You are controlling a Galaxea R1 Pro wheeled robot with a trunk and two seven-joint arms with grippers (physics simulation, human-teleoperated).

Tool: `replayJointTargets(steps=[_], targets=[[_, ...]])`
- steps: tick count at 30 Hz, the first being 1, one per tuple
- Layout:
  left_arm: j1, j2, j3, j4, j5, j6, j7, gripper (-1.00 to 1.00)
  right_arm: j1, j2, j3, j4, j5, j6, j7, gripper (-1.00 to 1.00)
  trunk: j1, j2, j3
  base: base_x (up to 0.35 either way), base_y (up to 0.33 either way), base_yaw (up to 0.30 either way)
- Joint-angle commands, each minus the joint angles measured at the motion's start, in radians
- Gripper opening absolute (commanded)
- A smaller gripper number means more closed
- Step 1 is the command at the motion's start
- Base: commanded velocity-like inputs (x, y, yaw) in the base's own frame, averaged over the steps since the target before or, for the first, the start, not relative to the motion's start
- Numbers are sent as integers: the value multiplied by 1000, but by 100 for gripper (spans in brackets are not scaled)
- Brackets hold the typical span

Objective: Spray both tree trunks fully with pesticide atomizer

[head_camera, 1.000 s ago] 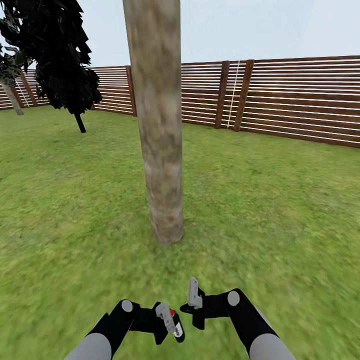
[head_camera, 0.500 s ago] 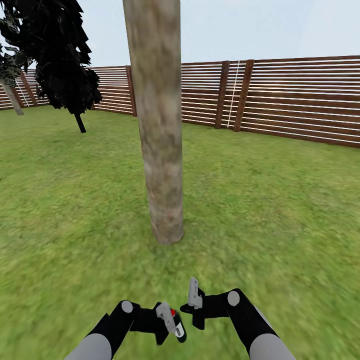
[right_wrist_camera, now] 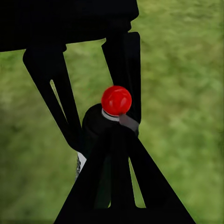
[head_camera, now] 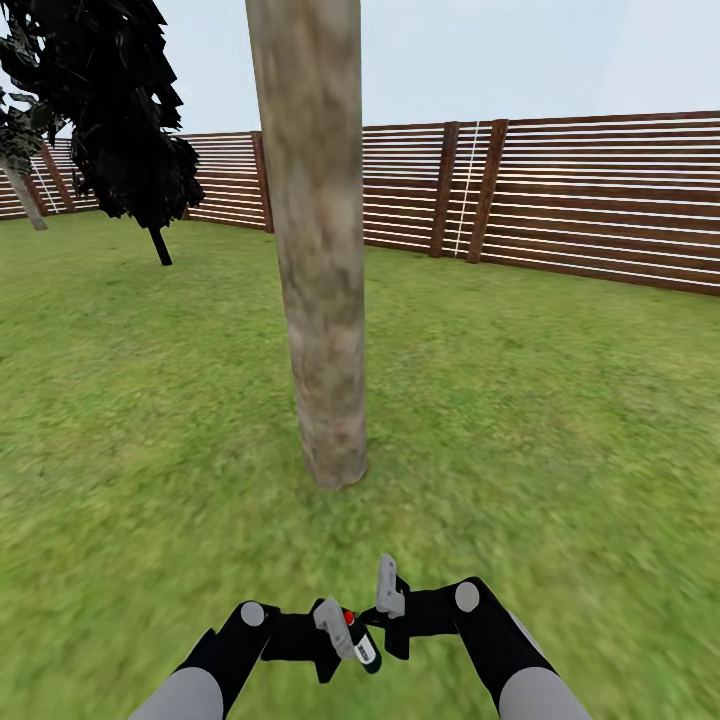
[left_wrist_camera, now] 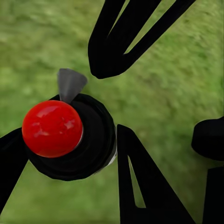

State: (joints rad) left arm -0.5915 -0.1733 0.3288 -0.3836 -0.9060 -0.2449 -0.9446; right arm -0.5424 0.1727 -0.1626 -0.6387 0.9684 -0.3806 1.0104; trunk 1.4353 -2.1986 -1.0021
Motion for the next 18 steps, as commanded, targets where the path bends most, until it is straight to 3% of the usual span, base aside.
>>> replayJointTargets(steps=[1,18], targets=[[-1,-1,9,-1,-9,-5,-5,-100,-1,2,-8,-1,7,-4,5,-100,0,0,-1,0,0,0],[0,-1,8,44,-8,-7,-7,-100,-1,2,-8,-1,7,-4,5,-100,0,0,-1,0,0,0]])
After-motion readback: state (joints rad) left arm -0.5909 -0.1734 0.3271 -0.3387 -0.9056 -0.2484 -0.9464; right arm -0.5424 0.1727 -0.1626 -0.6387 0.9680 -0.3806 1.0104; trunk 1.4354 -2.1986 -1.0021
